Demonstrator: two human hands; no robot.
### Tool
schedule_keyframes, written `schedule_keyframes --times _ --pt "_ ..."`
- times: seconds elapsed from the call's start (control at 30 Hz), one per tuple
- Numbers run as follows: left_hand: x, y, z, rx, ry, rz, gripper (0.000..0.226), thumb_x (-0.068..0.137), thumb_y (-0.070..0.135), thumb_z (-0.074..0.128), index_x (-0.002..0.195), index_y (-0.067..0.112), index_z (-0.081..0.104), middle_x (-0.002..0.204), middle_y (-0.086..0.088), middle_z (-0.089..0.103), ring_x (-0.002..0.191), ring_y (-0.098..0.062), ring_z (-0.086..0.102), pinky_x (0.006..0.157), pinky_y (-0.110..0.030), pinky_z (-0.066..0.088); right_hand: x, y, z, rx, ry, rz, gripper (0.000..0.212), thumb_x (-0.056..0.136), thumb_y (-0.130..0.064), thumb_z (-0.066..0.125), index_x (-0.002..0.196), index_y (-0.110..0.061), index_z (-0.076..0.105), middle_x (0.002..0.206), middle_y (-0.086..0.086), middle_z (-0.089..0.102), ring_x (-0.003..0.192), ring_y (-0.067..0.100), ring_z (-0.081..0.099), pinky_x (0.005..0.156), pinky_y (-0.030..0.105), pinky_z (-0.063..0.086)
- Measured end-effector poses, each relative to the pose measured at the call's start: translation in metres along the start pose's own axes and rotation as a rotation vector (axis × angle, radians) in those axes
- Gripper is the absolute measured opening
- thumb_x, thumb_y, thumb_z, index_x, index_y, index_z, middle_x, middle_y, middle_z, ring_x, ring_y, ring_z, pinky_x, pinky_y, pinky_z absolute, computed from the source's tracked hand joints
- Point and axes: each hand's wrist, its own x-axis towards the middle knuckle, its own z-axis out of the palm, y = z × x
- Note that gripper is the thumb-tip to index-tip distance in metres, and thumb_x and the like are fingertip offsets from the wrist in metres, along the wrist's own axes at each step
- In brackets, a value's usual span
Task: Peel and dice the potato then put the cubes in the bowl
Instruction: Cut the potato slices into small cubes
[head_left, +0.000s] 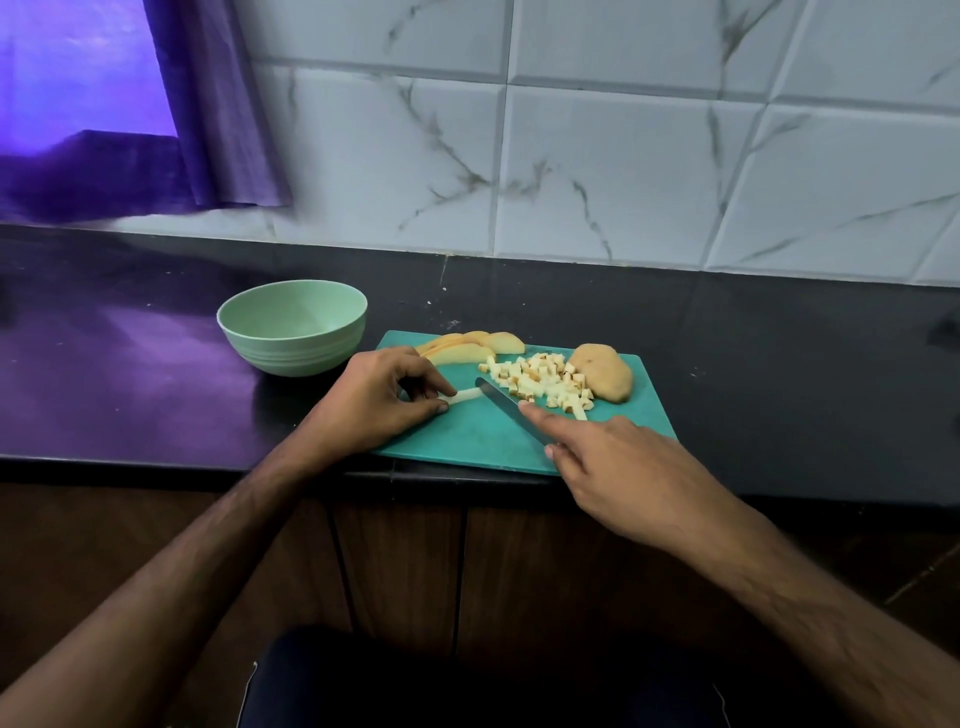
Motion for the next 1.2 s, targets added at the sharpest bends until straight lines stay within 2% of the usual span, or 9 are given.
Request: schedule_keyframes --times 0.07,0.2,0.3,0.37,0.5,0.53,0.7,0.97,1.2 --pt "0.001 0.000 0.000 0.003 -0.006 -0.001 0.016 0.081 0.015 0.086 0.095 0.021 0.081 0.083 0.015 0.066 0.080 -0.005 0.066 0.065 -0.008 0.044 0.002 0.000 -0.002 0.021 -0.029 0.003 0.051 0.110 -0.039 0.030 0.158 -0.049 0.016 0.074 -0.011 0.049 0.061 0.007 0.044 0.052 0.024 0.031" --pt "0.000 -0.001 0.000 0.001 -0.004 0.004 0.016 0.080 0.014 0.086 0.093 0.022 0.081 0.082 0.013 0.067 0.078 -0.006 0.066 0.064 -0.007 0.044 0.001 0.004 -0.010 0.058 -0.077 0.003 0.050 0.110 -0.039 0.031 0.157 -0.050 0.018 0.082 -0.011 0.053 0.062 0.006 0.049 0.059 0.026 0.044" --pt "0.000 -0.002 0.000 0.003 0.002 0.003 0.016 0.080 0.014 0.086 0.093 0.022 0.081 0.082 0.013 0.067 0.078 -0.005 0.066 0.064 -0.008 0.043 -0.003 0.002 -0.009 -0.016 -0.016 0.030 0.050 0.110 -0.041 0.027 0.158 -0.051 0.014 0.080 -0.011 0.045 0.066 0.006 0.044 0.056 0.024 0.034" --pt "0.000 -0.002 0.000 0.002 0.002 0.001 0.016 0.080 0.015 0.087 0.093 0.022 0.081 0.082 0.013 0.067 0.078 -0.004 0.065 0.065 -0.008 0.043 -0.002 0.003 -0.008 -0.014 0.012 0.041 0.051 0.110 -0.042 0.027 0.158 -0.051 0.011 0.081 -0.011 0.047 0.068 0.007 0.046 0.055 0.024 0.033" --pt "0.001 -0.002 0.001 -0.003 -0.004 0.005 0.016 0.079 0.017 0.088 0.092 0.021 0.081 0.082 0.013 0.067 0.078 -0.003 0.065 0.065 -0.009 0.043 0.000 0.007 -0.013 0.061 0.041 -0.002 0.051 0.109 -0.045 0.028 0.155 -0.058 0.011 0.103 -0.007 0.062 0.079 0.009 0.056 0.063 0.030 0.047" --pt "0.001 -0.002 0.001 -0.004 -0.007 0.006 0.016 0.079 0.018 0.088 0.092 0.022 0.081 0.082 0.014 0.067 0.078 -0.003 0.065 0.065 -0.010 0.044 0.000 0.006 -0.014 0.059 0.041 -0.007 0.050 0.109 -0.045 0.028 0.155 -0.058 0.011 0.103 -0.008 0.061 0.079 0.008 0.054 0.064 0.031 0.046" --pt "0.001 -0.004 0.001 -0.003 -0.016 0.005 0.016 0.079 0.021 0.088 0.094 0.024 0.082 0.083 0.017 0.067 0.078 -0.004 0.065 0.065 -0.017 0.047 0.002 0.000 -0.007 0.014 0.013 -0.003 0.050 0.110 -0.041 0.030 0.157 -0.052 0.016 0.075 -0.012 0.047 0.061 0.007 0.043 0.052 0.026 0.030" --pt "0.001 -0.004 0.001 -0.007 -0.028 0.014 0.014 0.080 0.022 0.087 0.093 0.025 0.082 0.082 0.018 0.067 0.078 -0.007 0.065 0.064 -0.019 0.048 0.002 0.001 -0.009 0.038 -0.055 -0.009 0.049 0.110 -0.040 0.031 0.157 -0.051 0.019 0.075 -0.011 0.050 0.060 0.006 0.046 0.053 0.024 0.033" --pt "0.001 -0.003 0.000 -0.009 -0.028 0.025 0.015 0.080 0.021 0.086 0.094 0.024 0.082 0.083 0.018 0.069 0.080 -0.005 0.066 0.065 -0.015 0.048 0.003 -0.004 0.005 -0.007 0.028 0.000 0.052 0.110 -0.041 0.029 0.159 -0.048 0.013 0.074 -0.010 0.047 0.061 0.006 0.043 0.053 0.026 0.031"
